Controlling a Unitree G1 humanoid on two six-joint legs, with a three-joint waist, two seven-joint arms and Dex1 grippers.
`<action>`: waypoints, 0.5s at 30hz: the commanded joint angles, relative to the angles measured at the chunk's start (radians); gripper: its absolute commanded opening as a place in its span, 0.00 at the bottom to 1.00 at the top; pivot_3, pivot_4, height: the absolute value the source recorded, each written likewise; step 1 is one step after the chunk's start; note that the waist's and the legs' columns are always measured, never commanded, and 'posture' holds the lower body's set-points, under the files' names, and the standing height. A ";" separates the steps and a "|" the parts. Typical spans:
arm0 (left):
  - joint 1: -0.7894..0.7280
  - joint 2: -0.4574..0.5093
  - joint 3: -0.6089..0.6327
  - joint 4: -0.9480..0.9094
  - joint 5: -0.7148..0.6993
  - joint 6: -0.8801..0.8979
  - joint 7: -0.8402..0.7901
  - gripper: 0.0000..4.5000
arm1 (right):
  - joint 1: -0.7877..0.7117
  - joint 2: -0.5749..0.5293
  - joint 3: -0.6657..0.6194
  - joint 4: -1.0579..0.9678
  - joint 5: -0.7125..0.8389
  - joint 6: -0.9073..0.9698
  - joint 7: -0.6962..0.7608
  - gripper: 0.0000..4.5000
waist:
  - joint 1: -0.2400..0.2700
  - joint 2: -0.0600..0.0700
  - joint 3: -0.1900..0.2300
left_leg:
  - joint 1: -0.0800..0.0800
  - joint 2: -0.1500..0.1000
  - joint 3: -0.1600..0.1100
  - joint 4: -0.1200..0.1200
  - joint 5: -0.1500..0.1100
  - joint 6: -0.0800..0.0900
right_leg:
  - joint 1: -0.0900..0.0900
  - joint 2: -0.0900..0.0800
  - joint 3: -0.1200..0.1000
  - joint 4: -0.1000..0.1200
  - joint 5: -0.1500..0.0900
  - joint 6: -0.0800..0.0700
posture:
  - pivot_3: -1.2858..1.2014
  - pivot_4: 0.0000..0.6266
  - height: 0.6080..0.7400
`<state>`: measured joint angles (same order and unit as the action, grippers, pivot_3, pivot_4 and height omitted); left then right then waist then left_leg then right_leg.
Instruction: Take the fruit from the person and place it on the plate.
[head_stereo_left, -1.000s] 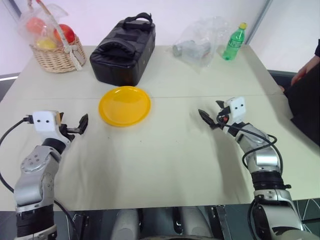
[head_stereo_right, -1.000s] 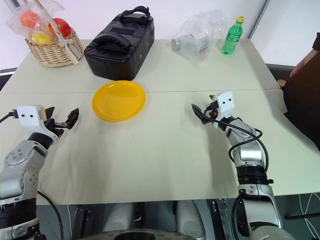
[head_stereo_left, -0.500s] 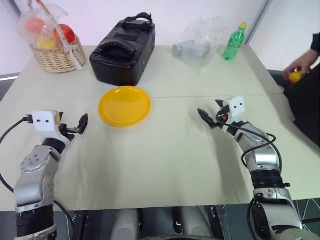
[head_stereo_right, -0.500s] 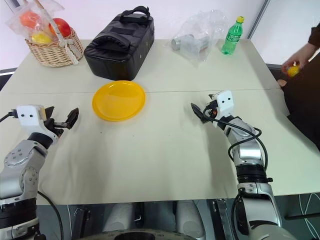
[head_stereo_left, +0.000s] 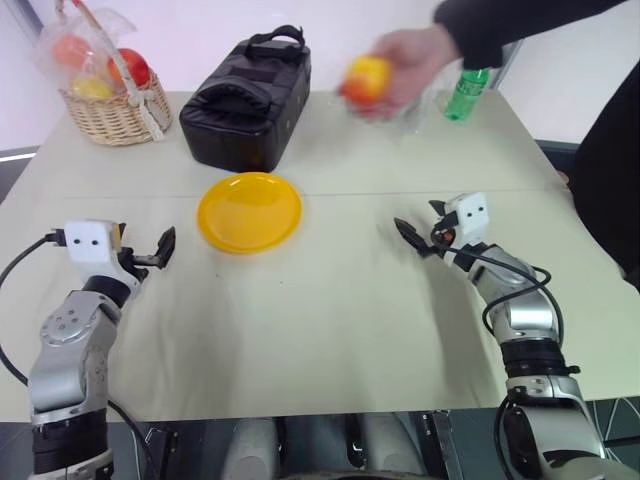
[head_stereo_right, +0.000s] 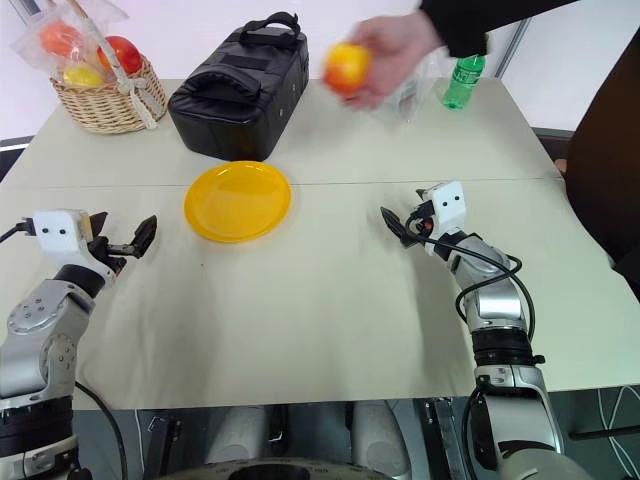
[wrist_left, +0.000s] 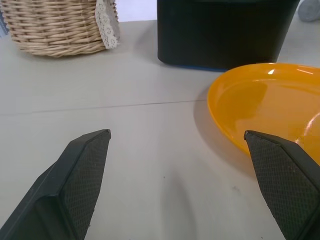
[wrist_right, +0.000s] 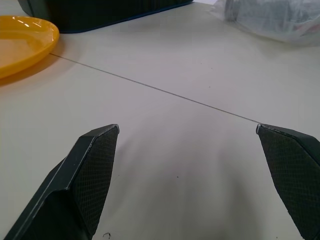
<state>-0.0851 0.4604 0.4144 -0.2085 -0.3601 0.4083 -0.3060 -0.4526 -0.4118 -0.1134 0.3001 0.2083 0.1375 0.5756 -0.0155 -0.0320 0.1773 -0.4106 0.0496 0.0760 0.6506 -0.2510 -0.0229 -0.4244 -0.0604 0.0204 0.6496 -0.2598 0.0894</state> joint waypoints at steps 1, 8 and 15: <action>-0.003 0.019 0.017 -0.013 0.002 -0.022 -0.007 0.99 | -0.018 0.000 -0.002 -0.017 0.001 -0.024 0.000 1.00 | 0.000 0.000 0.000 | 0.000 0.000 0.000 0.000 0.000 0.000 | 0.000 0.000 0.000 0.000 0.000 0.000 | 0.52 0.24 1.00; -0.006 0.022 0.017 -0.007 0.003 -0.025 -0.011 0.99 | -0.019 0.002 -0.001 -0.015 0.001 -0.026 0.000 1.00 | 0.000 0.000 0.000 | 0.000 0.000 0.000 0.000 0.000 0.000 | 0.000 0.000 0.000 0.000 0.000 0.000 | 0.52 0.24 1.00; -0.012 0.028 0.011 -0.006 0.003 -0.020 -0.020 0.99 | 0.012 -0.051 0.016 -0.161 0.096 0.092 0.141 1.00 | 0.001 0.000 0.000 | 0.000 0.000 0.000 0.000 0.000 0.000 | 0.000 0.000 0.000 0.000 0.000 0.000 | 0.52 0.24 1.00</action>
<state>-0.0869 0.4694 0.4137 -0.1983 -0.3590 0.4053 -0.3235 -0.4420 -0.4243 -0.1007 0.2538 0.2445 0.1880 0.6458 -0.0146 -0.0319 0.1773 -0.4107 0.0497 0.0760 0.6506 -0.2510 -0.0229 -0.4245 -0.0605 0.0204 0.6496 -0.2598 0.0894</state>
